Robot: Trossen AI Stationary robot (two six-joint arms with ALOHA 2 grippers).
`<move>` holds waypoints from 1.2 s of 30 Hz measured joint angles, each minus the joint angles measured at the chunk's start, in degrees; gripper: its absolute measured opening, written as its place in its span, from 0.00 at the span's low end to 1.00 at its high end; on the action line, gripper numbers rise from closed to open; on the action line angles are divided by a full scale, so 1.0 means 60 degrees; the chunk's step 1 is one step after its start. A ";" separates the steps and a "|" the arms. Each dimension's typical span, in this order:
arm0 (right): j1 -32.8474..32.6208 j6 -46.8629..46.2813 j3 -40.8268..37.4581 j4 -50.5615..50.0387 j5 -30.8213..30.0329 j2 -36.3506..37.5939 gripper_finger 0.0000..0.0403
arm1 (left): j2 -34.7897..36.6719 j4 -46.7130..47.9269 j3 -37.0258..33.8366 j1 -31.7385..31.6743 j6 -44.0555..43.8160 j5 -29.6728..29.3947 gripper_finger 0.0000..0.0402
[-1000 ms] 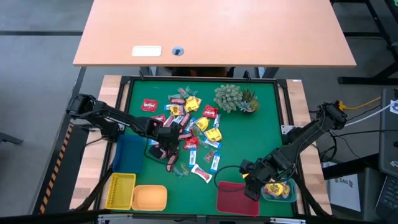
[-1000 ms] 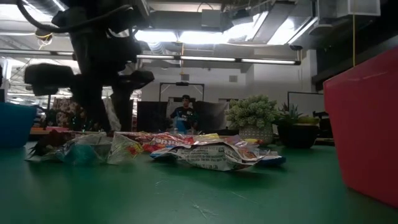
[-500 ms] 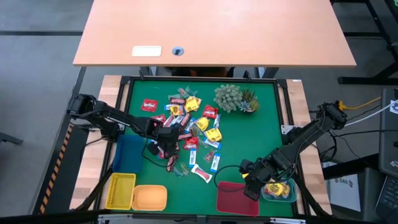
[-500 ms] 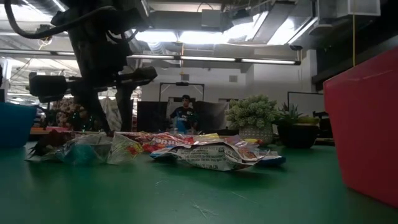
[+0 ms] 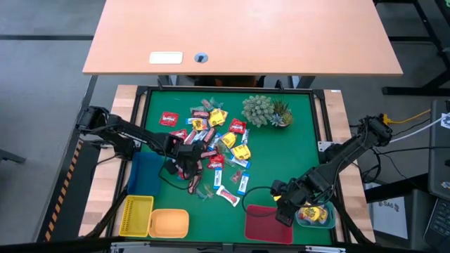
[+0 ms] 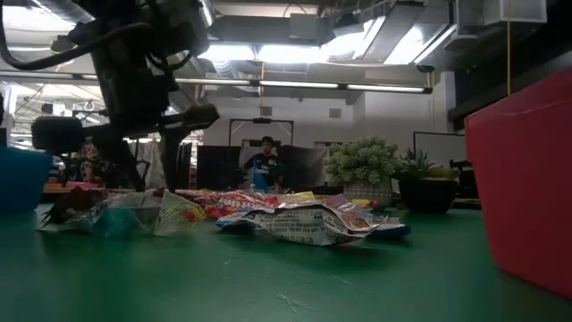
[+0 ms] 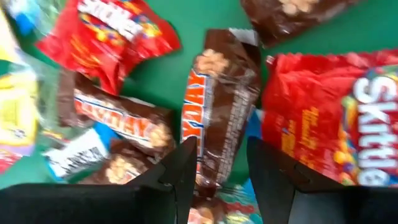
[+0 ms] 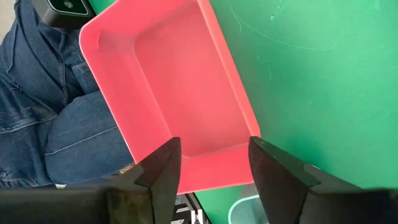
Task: Sort candy
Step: Put the brown chocolate into the blue bin
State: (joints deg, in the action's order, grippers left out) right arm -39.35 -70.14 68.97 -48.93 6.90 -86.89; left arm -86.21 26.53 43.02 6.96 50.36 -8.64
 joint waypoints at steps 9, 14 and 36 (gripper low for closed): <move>0.0000 -0.0012 0.0000 0.0000 -0.0008 0.0000 0.46 | -0.0172 -0.0836 -0.0011 0.0000 0.0390 -0.0174 0.32; 0.0000 -0.0012 -0.0004 0.0026 -0.0139 0.0002 0.46 | -0.0760 -0.1066 0.0000 -0.0007 0.0471 -0.0224 0.32; 0.0004 0.0836 -0.0004 0.0437 -0.2746 0.0001 0.46 | -0.0966 -0.1136 0.0456 0.0095 -0.1223 -0.0069 0.05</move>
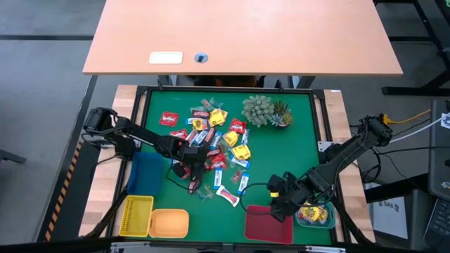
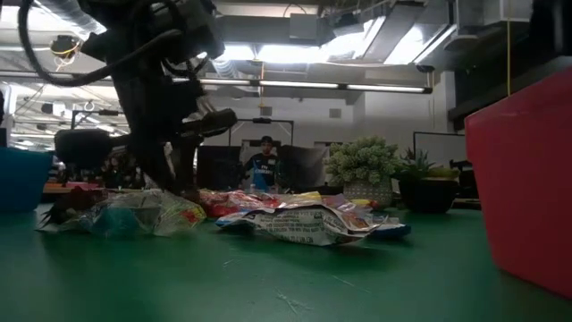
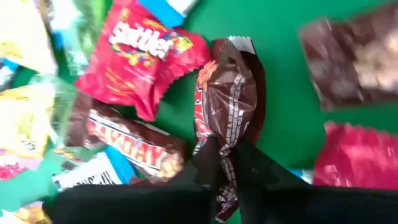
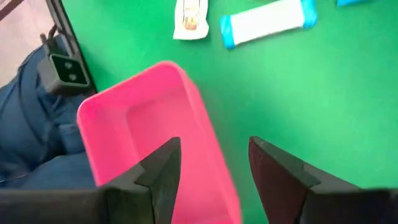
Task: Sort candy
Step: Put the brown chocolate into the blue bin
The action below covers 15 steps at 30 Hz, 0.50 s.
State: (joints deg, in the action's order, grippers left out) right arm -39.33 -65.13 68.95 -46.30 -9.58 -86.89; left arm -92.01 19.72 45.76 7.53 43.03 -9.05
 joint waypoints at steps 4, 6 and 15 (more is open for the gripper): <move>0.0015 0.0801 0.0000 0.0000 -0.0683 0.0000 0.46 | 0.0000 0.0460 0.0664 0.0005 -0.0777 -0.0033 0.01; 0.0018 0.1134 0.0000 0.0000 -0.0981 0.0000 0.46 | 0.0000 0.1089 0.1135 0.0004 -0.1111 -0.0067 0.01; 0.0018 0.1444 0.0000 0.0000 -0.2096 -0.0001 0.46 | 0.0015 0.4807 0.3733 0.0000 -0.2969 0.0910 0.00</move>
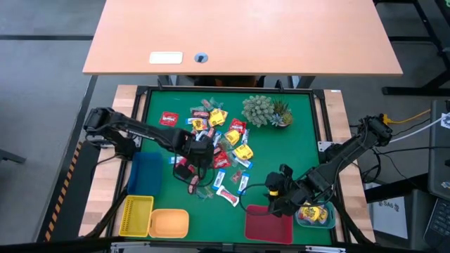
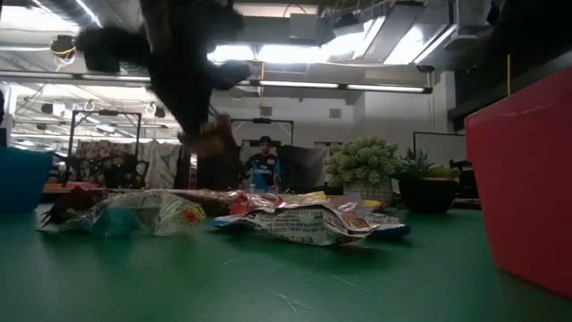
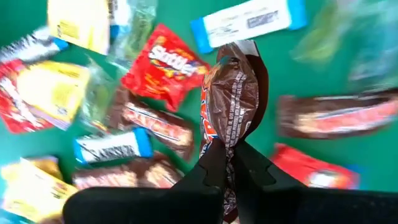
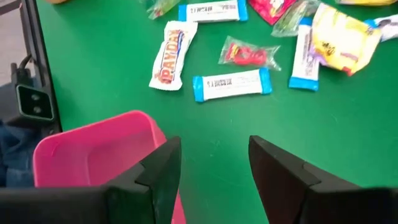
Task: Sort candy
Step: Put the brown chocolate into the blue bin
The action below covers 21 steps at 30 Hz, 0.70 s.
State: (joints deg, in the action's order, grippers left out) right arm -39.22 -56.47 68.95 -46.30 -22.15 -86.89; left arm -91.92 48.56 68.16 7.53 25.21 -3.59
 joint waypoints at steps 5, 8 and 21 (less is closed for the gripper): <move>-0.0005 0.0000 -0.0004 0.0000 -0.0062 0.0002 0.46 | 0.0003 0.2285 0.1016 0.0004 -0.1790 0.1060 0.00; -0.0007 0.0000 -0.0004 0.0000 -0.0059 0.0002 0.46 | 0.0007 0.3610 0.1261 0.0067 -0.3013 0.1721 0.00; -0.0007 -0.0007 -0.0004 0.0405 -0.0055 -0.0064 0.46 | 0.0022 0.6892 0.1099 0.1176 -0.5198 0.2273 0.00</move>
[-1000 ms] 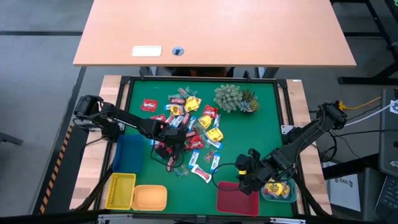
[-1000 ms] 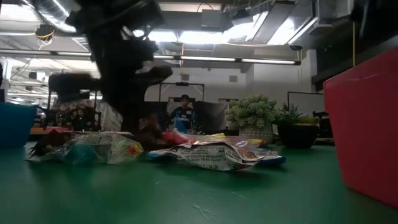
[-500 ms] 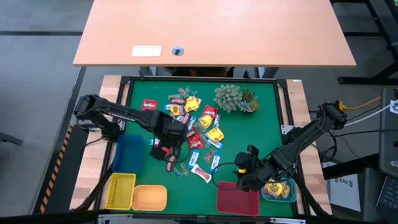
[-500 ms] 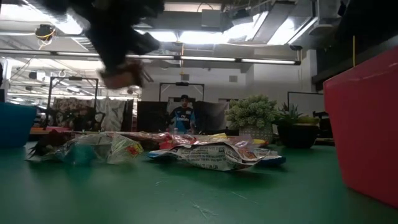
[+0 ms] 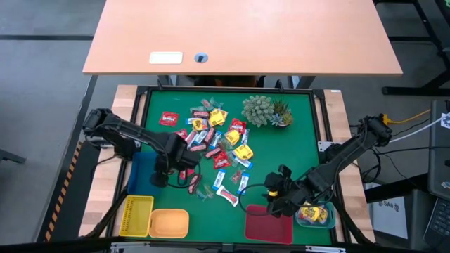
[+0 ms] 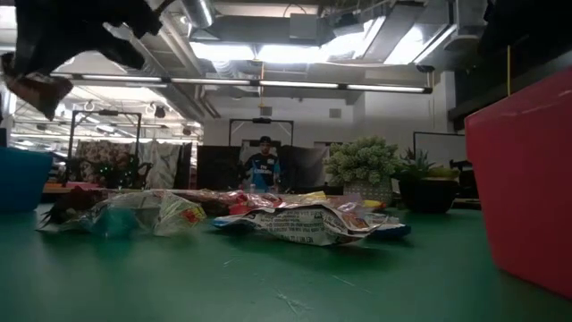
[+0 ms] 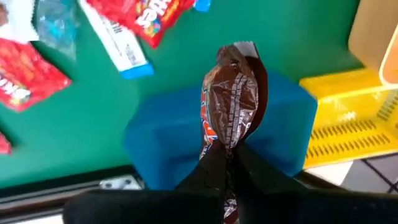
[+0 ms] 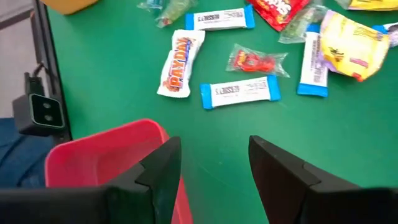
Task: Sort candy
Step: Put the brown chocolate into the blue bin
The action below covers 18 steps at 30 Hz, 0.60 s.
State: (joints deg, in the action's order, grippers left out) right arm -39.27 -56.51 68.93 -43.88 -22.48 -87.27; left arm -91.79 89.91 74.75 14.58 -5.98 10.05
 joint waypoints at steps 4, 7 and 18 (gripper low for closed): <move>-0.0004 0.0002 0.0000 0.0362 0.0004 -0.0171 0.46 | 0.0034 0.0047 -0.0448 0.0299 -0.0576 0.0021 0.00; -0.0004 0.0004 0.0000 0.0592 0.0004 -0.0346 0.46 | 0.0036 -0.0011 -0.0980 0.0472 -0.1158 0.0144 0.00; 0.0019 0.1171 0.0000 0.0809 -0.0091 -0.0709 0.46 | 0.0182 0.0014 -0.2548 0.1283 -0.1966 0.1239 0.00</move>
State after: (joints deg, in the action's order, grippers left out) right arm -39.15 -49.49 68.93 -39.02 -23.03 -91.53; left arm -90.70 89.99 59.46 22.28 -17.77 17.48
